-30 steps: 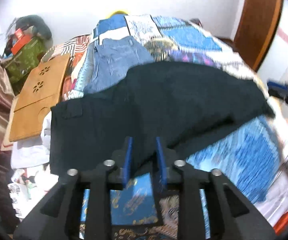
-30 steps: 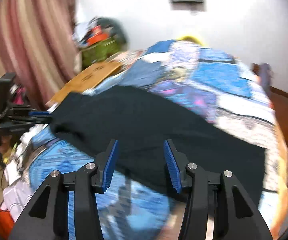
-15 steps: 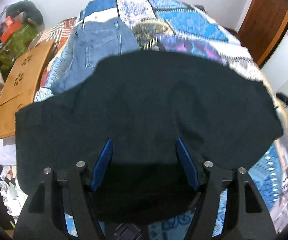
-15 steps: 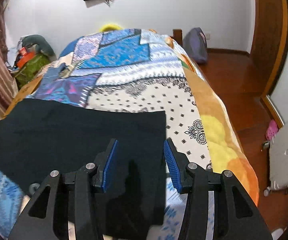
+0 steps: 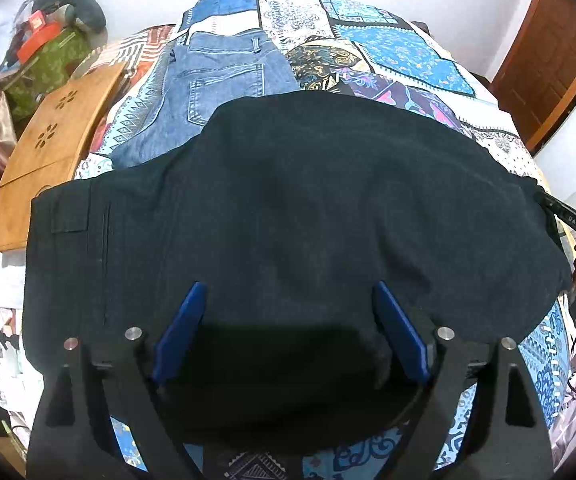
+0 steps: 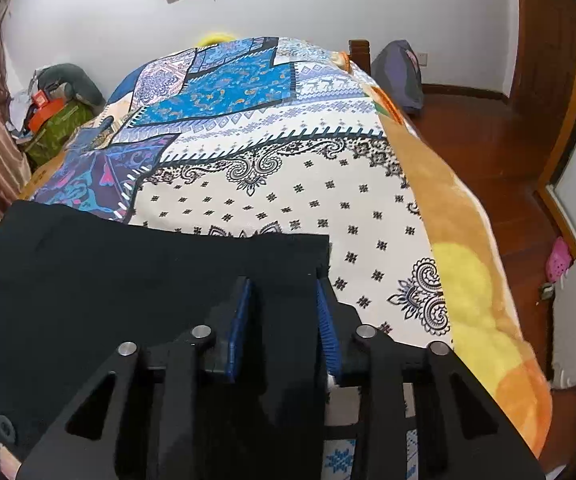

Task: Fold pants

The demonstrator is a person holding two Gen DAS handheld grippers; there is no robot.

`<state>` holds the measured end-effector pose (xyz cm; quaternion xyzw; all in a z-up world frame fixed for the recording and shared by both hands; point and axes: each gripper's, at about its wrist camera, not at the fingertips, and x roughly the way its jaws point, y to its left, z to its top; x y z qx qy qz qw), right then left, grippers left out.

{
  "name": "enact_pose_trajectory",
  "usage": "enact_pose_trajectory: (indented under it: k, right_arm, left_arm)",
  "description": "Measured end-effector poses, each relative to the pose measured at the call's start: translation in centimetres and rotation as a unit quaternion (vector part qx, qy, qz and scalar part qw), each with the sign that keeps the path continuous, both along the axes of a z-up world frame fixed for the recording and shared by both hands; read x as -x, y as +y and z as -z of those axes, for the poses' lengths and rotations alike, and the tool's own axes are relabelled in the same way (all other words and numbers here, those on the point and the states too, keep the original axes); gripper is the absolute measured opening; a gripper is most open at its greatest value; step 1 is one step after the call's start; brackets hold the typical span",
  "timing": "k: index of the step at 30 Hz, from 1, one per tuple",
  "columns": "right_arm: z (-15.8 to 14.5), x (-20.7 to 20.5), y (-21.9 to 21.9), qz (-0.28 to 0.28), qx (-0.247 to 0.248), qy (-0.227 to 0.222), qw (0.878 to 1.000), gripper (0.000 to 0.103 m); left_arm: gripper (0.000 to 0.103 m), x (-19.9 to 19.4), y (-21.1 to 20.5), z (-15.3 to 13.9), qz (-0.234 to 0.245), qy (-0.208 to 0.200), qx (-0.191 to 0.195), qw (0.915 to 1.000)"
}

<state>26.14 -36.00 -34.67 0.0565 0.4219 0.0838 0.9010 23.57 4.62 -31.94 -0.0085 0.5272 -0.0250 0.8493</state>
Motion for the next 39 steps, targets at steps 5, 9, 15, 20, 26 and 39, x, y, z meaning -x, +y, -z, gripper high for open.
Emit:
enact_pose_trajectory:
  k: [5, 9, 15, 20, 26, 39]
  right_arm:
    - [-0.4, 0.4, 0.5, -0.006, 0.029, -0.021, 0.999, 0.013]
    - [-0.2, 0.0, 0.6, -0.012, 0.038, -0.017, 0.999, 0.007]
    - [-2.2, 0.2, 0.9, -0.015, 0.085, -0.062, 0.994, 0.006]
    - [-3.1, -1.0, 0.7, 0.000, 0.094, -0.074, 0.993, 0.006]
    - [0.1, -3.5, 1.8, -0.013, 0.122, -0.011, 0.992, 0.006]
    - [-4.3, 3.6, 2.7, -0.048, -0.017, 0.002, 0.999, 0.033]
  left_arm:
    - [0.088, 0.1, -0.3, -0.1, -0.002, -0.002, -0.008, 1.0000]
    - [0.086, -0.3, -0.3, -0.7, 0.001, 0.002, -0.015, 0.9999]
    - [0.085, -0.9, -0.8, -3.6, 0.013, -0.041, -0.045, 0.9980]
    - [0.085, -1.6, -0.8, -3.1, 0.010, -0.037, -0.057, 0.9977]
    - [0.086, -1.1, -0.3, -0.5, 0.005, -0.011, -0.040, 0.9991]
    - [0.085, -1.2, -4.2, -4.7, 0.070, -0.053, -0.045, 0.9951]
